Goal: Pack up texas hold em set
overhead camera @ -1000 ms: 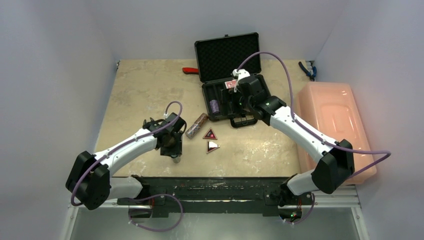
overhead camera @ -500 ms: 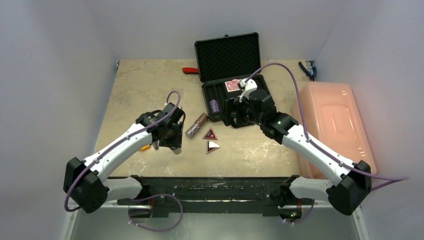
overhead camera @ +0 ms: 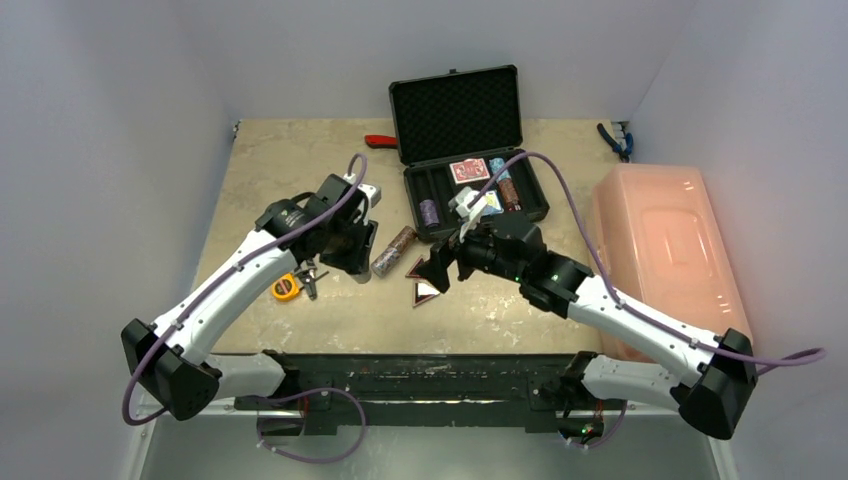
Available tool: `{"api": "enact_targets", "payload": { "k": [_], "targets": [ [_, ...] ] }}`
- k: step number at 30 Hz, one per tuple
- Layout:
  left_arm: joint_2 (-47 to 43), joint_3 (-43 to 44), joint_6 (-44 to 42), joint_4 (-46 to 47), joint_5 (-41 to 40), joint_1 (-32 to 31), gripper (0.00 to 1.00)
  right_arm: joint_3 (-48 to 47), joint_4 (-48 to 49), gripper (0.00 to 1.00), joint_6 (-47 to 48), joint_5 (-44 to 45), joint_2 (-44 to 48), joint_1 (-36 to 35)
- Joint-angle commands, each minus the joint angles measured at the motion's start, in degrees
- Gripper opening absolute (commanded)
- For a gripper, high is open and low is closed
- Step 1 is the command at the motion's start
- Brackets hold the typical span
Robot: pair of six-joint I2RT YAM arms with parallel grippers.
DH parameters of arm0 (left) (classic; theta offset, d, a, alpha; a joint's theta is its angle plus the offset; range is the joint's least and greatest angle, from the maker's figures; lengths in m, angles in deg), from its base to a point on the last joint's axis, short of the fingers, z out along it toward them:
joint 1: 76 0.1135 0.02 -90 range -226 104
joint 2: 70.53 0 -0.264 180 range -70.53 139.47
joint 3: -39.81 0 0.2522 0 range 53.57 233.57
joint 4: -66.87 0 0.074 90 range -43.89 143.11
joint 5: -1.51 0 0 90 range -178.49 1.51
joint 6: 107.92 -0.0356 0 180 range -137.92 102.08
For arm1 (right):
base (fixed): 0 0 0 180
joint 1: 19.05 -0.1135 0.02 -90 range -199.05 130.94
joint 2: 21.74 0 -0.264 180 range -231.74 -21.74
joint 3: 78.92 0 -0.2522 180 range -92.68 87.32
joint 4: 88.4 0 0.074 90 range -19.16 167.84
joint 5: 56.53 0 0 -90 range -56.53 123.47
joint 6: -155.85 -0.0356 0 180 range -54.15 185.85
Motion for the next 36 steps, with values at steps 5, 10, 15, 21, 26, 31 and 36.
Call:
{"api": "enact_targets", "payload": {
  "k": [5,10,15,21,26,31,36],
  "targets": [
    [1.16,7.97,-11.08,2.92,7.10,-0.09,0.00,7.97,16.01,0.98,9.55,-10.48,5.17,-3.40],
    [0.57,8.21,-13.70,5.24,18.22,1.04,0.00,14.48,26.23,0.96,13.51,-14.38,6.57,-4.56],
    [0.36,6.51,-14.89,8.05,28.70,2.30,0.00,17.04,32.05,0.94,17.96,-14.06,5.04,-6.79],
    [-1.17,3.46,-15.45,10.35,34.68,2.55,0.00,15.66,34.61,0.90,21.08,-12.29,-0.16,-10.12],
    [-3.45,1.14,-15.41,11.75,35.98,2.51,0.00,14.84,37.64,0.86,21.83,-11.12,-3.93,-11.91],
    [-4.27,0.01,-15.34,11.97,35.64,2.50,0.00,14.01,39.95,0.82,21.81,-8.60,-6.07,-13.08],
    [-5.04,-0.72,-15.18,12.27,35.64,2.64,0.00,13.82,42.32,0.74,21.23,-6.41,-7.26,-13.58]
  ]
}}
